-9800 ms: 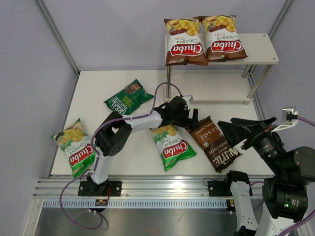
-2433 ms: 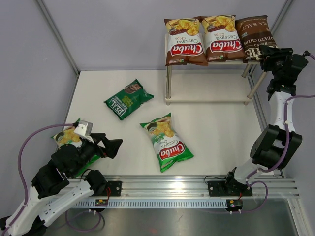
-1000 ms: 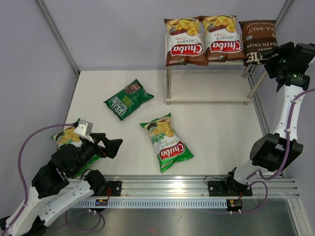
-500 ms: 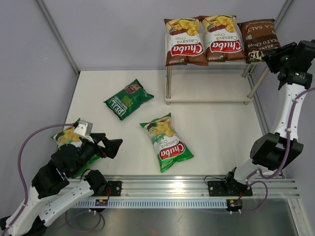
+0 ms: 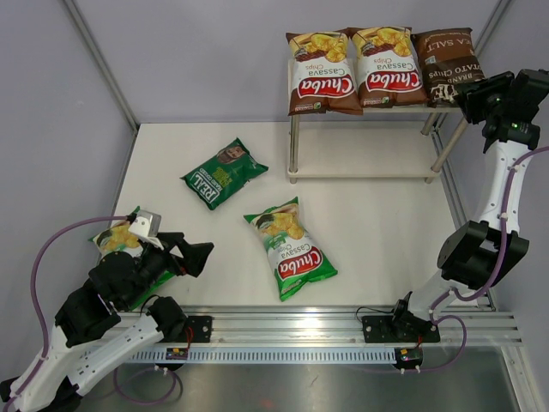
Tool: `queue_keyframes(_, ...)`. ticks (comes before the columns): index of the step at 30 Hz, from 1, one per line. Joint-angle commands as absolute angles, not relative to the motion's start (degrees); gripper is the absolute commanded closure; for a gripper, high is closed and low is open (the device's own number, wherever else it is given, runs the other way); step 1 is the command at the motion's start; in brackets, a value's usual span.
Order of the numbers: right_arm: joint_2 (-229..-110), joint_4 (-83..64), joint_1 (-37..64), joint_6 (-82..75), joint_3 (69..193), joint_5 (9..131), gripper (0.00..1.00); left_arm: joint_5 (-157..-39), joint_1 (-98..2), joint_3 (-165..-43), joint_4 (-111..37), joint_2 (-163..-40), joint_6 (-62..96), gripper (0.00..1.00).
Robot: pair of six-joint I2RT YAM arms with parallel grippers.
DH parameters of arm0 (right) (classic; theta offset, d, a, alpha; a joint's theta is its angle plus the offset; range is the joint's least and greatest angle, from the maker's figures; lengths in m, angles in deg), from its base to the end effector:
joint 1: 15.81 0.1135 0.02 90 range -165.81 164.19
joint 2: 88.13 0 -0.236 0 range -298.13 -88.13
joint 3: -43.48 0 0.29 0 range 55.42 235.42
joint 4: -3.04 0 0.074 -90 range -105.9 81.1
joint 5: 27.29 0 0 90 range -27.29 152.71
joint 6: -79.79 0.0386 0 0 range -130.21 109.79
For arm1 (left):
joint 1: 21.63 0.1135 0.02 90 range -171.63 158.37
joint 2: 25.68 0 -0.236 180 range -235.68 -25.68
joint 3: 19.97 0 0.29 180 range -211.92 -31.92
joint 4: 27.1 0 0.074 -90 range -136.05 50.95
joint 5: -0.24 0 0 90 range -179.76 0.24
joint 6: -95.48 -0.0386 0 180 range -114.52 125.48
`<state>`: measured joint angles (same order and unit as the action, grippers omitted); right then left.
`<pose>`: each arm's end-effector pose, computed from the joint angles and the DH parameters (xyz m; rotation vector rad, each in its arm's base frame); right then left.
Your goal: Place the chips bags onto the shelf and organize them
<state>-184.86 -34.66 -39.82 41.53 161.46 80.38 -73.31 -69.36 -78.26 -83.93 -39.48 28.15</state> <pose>0.3922 -0.1619 0.4216 0.9805 1.6160 0.6196 0.0795 -0.0712 0.3493 0.1870 1.8113 -0.6255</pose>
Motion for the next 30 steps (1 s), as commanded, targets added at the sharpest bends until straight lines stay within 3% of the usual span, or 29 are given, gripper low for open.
queue_keyframes(1, -185.1, -33.9, -39.2, 41.7, 162.3, 80.7, 0.49, -73.5, -69.4, -78.1, -81.2, -39.4, 27.9, 0.01)
queue_keyframes(9, -184.5, -43.1, -39.4, 32.6, 167.6, 76.0, 0.21, -73.7, -69.4, -78.1, -81.1, -39.7, 27.9, 0.01)
queue_keyframes(12, -183.6, -44.8, -40.0, 30.9, 167.2, 75.4, 0.16, -73.8, -69.4, -78.1, -81.1, -39.8, 27.9, 0.01)
queue_keyframes(15, -181.7, -44.8, -40.9, 30.4, 165.8, 76.1, 0.02, -73.7, -69.4, -78.2, -81.2, -39.9, 27.9, 0.01)
queue_keyframes(30, -166.1, -44.3, -44.1, 28.6, 153.6, 78.3, 0.01, -68.8, -69.4, -79.5, -83.1, -46.6, 30.1, 0.01)
